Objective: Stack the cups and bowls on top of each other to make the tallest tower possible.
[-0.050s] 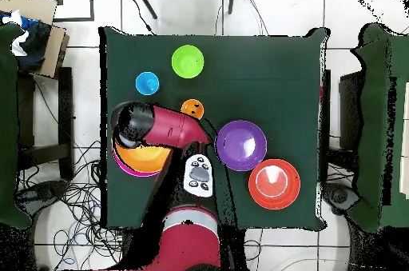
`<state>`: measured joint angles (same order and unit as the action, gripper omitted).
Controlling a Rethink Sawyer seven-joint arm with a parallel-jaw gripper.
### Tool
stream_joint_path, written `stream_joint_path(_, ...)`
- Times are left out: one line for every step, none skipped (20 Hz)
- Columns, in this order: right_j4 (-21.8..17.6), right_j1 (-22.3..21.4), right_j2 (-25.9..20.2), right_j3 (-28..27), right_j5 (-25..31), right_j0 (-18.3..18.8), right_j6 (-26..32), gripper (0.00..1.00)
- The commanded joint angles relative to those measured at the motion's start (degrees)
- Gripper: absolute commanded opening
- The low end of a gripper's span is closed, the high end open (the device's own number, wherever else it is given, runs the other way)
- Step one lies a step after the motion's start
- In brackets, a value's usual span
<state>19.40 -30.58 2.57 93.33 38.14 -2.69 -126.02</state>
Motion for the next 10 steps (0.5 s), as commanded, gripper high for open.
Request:
stream_joint_path(2.4, 2.0, -1.1, -3.8, -2.3, -1.5, -12.5, 0.0)
stream_joint_path(2.5, 2.0, -0.9, -3.9, -2.2, -1.7, -12.3, 0.0)
stream_joint_path(2.6, 2.0, -0.8, -3.8, -2.2, -1.7, -12.2, 0.0)
stream_joint_path(2.8, 2.1, -0.7, -3.8, -2.3, -1.8, -12.1, 0.0)
stream_joint_path(2.9, 2.2, -0.6, -3.8, -2.4, -2.0, -12.0, 0.0)
stream_joint_path(3.0, 2.3, -0.5, -3.9, -2.5, -2.1, -12.0, 0.0)
stream_joint_path(3.2, 2.5, -0.3, -4.0, -2.6, -2.2, -12.0, 0.0)
stream_joint_path(3.3, 2.8, -0.2, -4.3, -2.7, -2.4, -12.1, 0.0)
stream_joint_path(3.5, 3.0, -0.1, -4.5, -2.8, -2.6, -12.3, 0.0)
stream_joint_path(3.6, 3.3, 0.0, -4.8, -3.0, -2.9, -12.6, 0.0)
